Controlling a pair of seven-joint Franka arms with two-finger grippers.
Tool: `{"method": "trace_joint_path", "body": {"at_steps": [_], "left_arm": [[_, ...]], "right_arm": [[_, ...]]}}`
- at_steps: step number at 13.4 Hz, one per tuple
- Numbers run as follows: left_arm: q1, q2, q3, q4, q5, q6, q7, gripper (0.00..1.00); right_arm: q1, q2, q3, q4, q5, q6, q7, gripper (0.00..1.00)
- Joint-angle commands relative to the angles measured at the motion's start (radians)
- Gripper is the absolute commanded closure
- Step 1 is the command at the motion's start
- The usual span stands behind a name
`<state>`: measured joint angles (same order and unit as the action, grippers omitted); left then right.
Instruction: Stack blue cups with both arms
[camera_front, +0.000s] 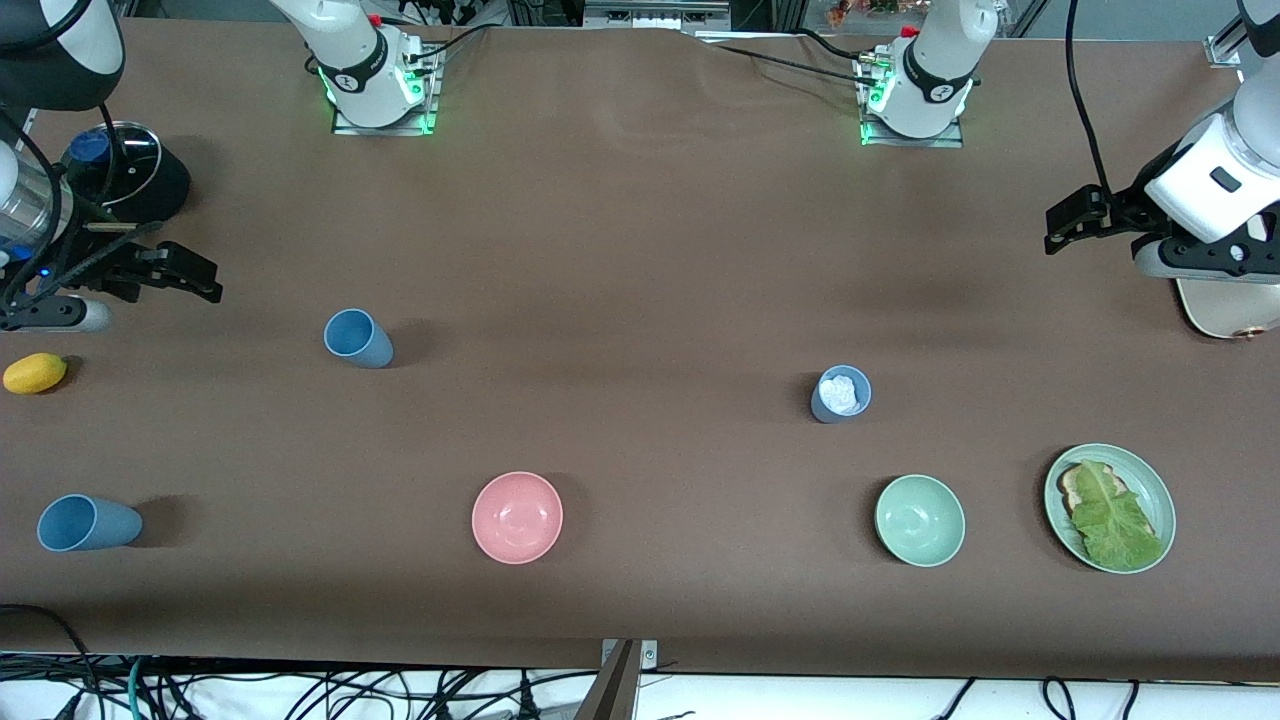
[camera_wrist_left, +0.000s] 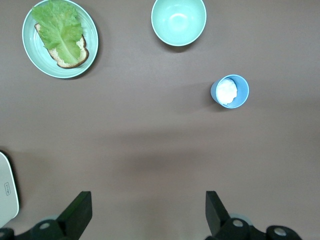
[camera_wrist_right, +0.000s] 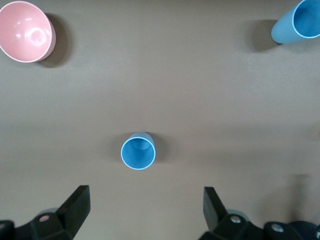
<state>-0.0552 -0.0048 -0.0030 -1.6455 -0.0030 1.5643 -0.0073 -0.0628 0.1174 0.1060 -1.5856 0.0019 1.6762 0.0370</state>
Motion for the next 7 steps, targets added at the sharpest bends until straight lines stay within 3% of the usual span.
{"method": "trace_joint_path", "body": {"at_steps": [1,7], "left_arm": [[-0.003,0.006,0.008,0.021,-0.025,-0.021,0.016,0.0],[-0.003,0.005,0.008,0.021,-0.025,-0.021,0.016,0.0]], "right_arm": [[-0.003,-0.008,0.006,0.003,0.013,-0.01,-0.017,0.0],[-0.003,-0.01,0.008,0.01,0.01,-0.015,-0.014,0.0]]}}
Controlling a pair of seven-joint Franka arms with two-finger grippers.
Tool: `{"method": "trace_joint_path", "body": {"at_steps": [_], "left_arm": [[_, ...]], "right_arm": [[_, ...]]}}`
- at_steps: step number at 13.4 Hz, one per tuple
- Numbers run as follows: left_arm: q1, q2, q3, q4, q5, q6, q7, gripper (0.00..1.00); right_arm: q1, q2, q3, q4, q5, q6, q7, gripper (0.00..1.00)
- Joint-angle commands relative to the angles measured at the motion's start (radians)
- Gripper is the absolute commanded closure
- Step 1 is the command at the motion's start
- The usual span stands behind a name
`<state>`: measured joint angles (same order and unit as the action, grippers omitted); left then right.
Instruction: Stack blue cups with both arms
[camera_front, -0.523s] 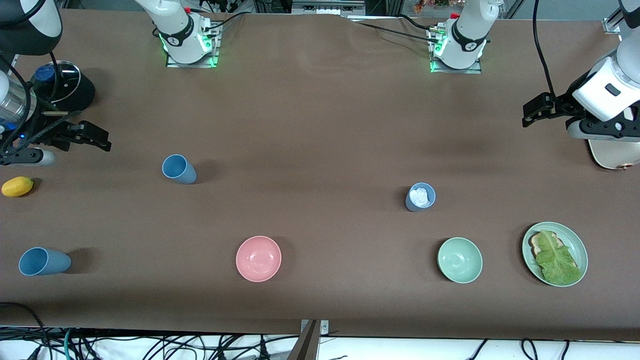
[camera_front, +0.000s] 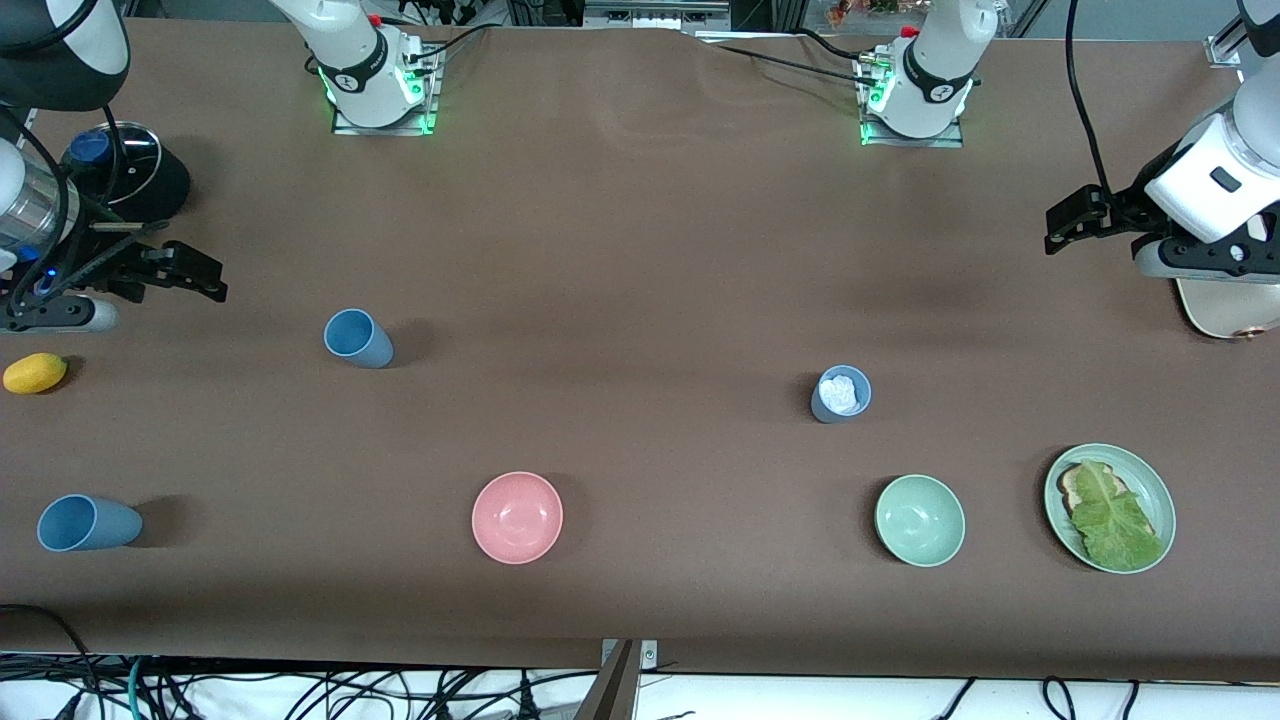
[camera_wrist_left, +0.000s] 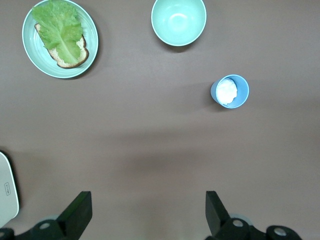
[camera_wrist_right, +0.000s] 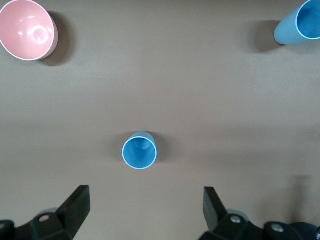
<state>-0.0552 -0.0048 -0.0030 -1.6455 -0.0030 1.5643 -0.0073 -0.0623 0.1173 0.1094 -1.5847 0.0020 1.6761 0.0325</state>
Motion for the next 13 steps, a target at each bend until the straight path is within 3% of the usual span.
{"method": "trace_joint_path", "body": {"at_steps": [1,13], "left_arm": [[-0.003,0.005,0.008,0.021,-0.025,-0.023,0.016,0.0],[-0.002,0.005,0.008,0.021,-0.025,-0.023,0.018,0.0]], "right_arm": [[-0.004,-0.01,0.003,0.009,0.01,-0.013,-0.011,0.0],[-0.008,-0.002,-0.002,0.008,0.012,-0.01,-0.005,0.0]]}}
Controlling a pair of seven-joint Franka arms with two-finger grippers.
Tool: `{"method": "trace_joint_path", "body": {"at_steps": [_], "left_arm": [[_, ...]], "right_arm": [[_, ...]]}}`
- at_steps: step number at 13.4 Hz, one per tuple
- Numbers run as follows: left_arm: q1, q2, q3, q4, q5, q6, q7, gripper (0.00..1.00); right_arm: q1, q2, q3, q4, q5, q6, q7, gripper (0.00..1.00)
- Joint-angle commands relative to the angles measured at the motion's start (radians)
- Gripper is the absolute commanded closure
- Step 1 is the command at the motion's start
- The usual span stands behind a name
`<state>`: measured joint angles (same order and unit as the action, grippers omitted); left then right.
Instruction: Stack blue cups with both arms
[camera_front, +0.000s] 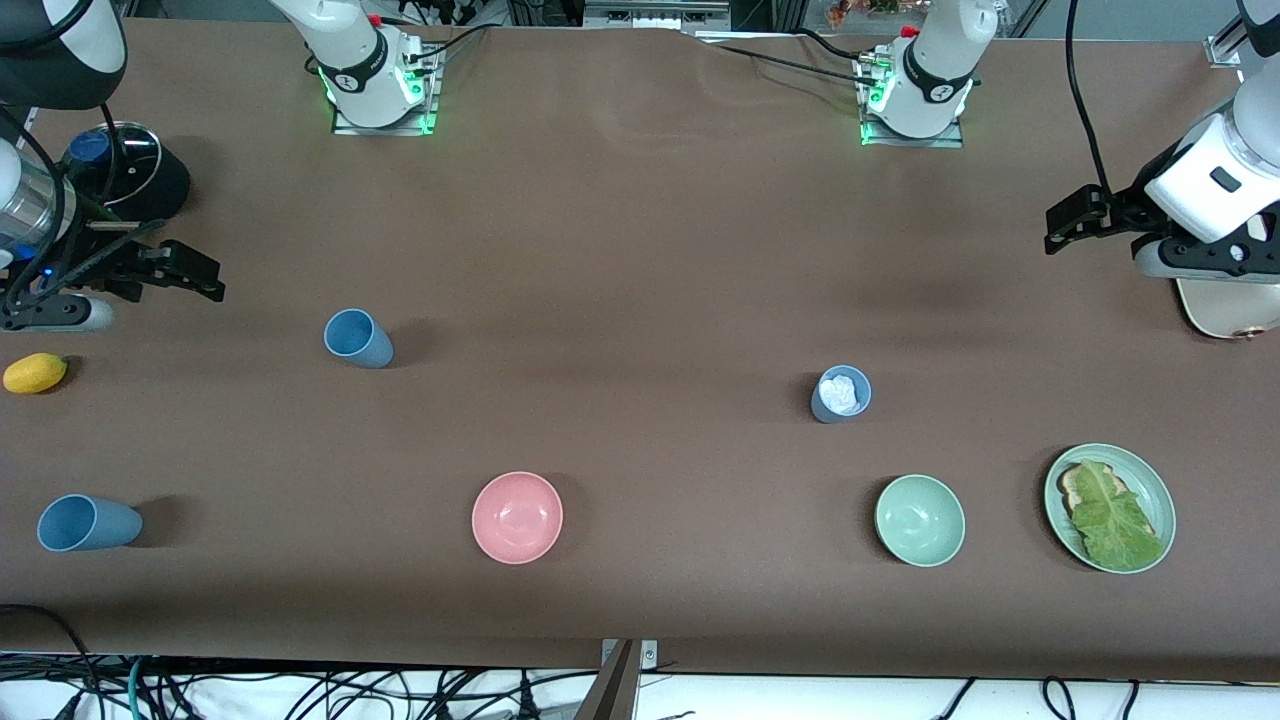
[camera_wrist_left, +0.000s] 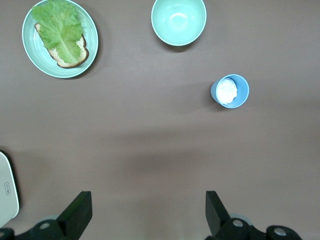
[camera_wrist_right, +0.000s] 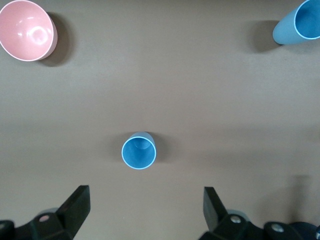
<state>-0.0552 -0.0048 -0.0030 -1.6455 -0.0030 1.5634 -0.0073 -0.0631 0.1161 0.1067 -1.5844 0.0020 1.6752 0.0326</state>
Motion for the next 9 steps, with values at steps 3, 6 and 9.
{"method": "trace_joint_path", "body": {"at_steps": [3,6,9], "left_arm": [[-0.002,0.005,0.008,0.02,-0.023,-0.022,0.016,0.0],[-0.002,0.005,0.008,0.02,-0.025,-0.022,0.016,0.0],[-0.002,0.005,0.008,0.021,-0.025,-0.022,0.016,0.0]], "right_arm": [[-0.011,0.002,0.002,0.006,0.012,-0.008,-0.003,0.0],[-0.011,-0.001,0.004,0.006,0.012,-0.009,0.001,0.0],[-0.009,-0.001,0.004,0.007,0.012,-0.012,0.003,0.0]]}}
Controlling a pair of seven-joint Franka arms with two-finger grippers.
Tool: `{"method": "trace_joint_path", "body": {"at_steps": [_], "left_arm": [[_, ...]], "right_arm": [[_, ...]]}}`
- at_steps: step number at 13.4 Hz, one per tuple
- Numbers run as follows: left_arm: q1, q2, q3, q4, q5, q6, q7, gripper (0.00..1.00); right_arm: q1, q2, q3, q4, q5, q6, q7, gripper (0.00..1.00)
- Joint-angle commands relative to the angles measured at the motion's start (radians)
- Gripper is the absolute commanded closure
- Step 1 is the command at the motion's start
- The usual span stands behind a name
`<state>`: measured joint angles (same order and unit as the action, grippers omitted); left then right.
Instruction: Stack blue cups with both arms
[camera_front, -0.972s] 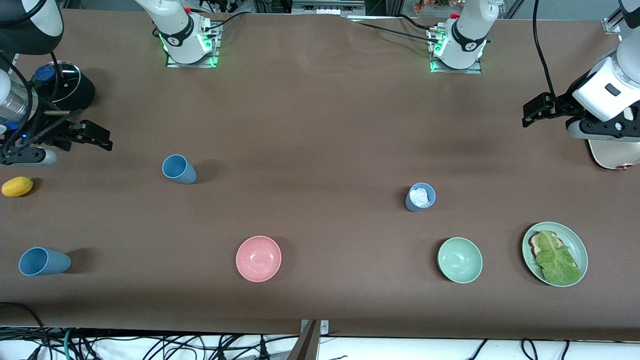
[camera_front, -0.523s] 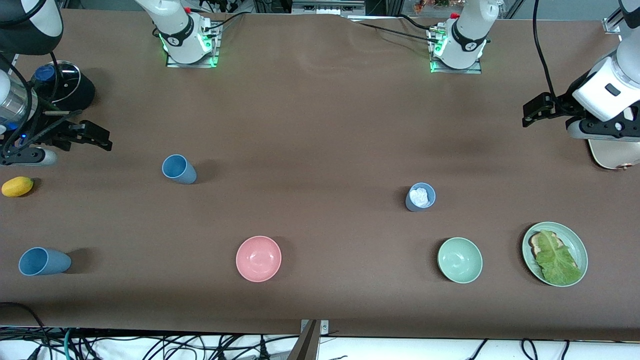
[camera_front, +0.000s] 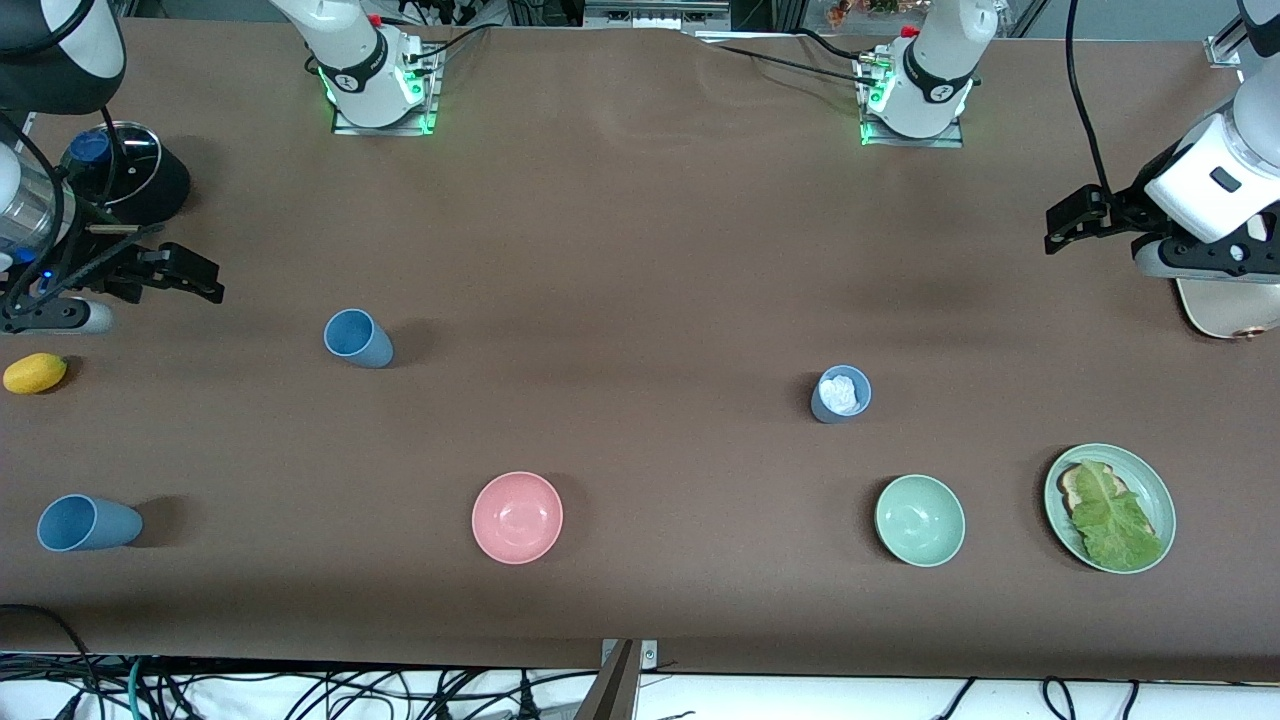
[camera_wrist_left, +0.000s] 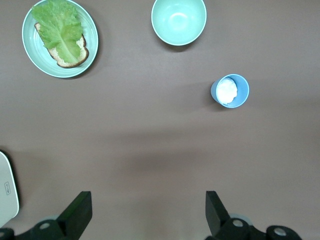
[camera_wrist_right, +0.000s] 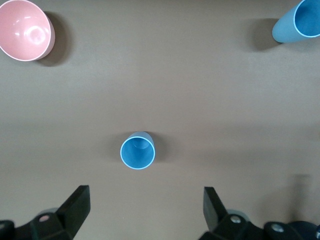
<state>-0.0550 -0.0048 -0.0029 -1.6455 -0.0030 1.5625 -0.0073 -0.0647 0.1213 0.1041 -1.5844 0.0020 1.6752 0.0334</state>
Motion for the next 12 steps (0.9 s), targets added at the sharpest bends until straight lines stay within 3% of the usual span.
{"method": "trace_joint_path", "body": {"at_steps": [1,12], "left_arm": [[-0.002,0.005,0.008,0.02,-0.025,-0.021,0.016,0.0],[-0.006,0.006,0.008,0.02,-0.025,-0.035,0.015,0.0]], "right_arm": [[-0.007,-0.006,0.008,0.006,0.012,-0.011,0.0,0.0],[-0.007,-0.008,0.008,0.006,0.012,0.006,0.006,0.0]]}}
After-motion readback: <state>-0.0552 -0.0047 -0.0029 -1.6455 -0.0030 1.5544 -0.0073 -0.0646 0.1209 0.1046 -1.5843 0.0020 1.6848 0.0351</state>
